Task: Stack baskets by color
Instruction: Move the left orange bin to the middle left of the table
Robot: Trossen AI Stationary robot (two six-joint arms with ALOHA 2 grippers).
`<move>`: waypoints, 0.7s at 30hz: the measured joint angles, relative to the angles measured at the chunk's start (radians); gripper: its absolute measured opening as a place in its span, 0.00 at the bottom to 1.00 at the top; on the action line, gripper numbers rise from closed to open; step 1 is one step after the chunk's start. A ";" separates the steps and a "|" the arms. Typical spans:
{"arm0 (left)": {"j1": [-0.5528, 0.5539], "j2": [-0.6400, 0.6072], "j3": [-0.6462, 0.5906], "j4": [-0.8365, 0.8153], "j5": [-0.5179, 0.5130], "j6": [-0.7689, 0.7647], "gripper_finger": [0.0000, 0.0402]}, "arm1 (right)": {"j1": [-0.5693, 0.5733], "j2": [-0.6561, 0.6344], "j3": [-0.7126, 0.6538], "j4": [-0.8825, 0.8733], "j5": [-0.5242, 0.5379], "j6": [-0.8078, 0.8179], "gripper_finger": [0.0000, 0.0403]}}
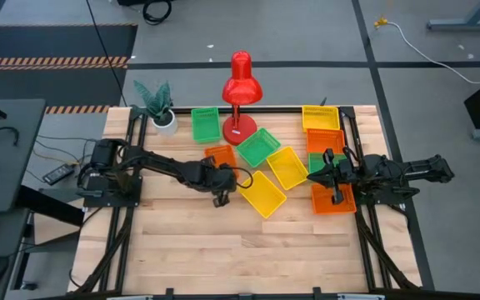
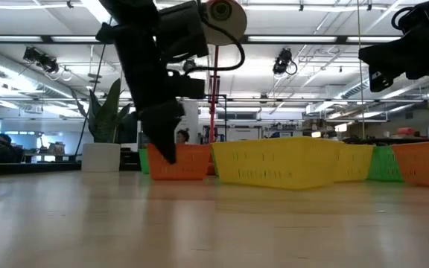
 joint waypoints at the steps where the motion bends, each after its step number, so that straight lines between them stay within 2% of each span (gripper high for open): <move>1: -0.004 -0.004 0.000 -0.037 0.012 0.004 0.06 | 0.000 0.000 0.000 0.001 0.000 0.000 0.05; 7: -0.100 -0.043 0.000 -0.310 0.013 -0.018 0.02 | 0.000 0.001 0.000 0.007 0.000 0.000 0.05; 13: -0.271 -0.091 -0.001 -0.582 0.021 -0.212 0.01 | 0.000 0.001 0.000 0.013 0.000 0.000 0.05; 16: -0.349 -0.127 -0.016 -0.627 0.067 -0.291 0.01 | 0.000 0.001 0.000 0.013 0.000 0.000 0.05; 21: -0.438 -0.239 -0.130 -0.562 0.146 -0.347 0.01 | 0.000 0.001 0.000 0.012 0.000 0.000 0.05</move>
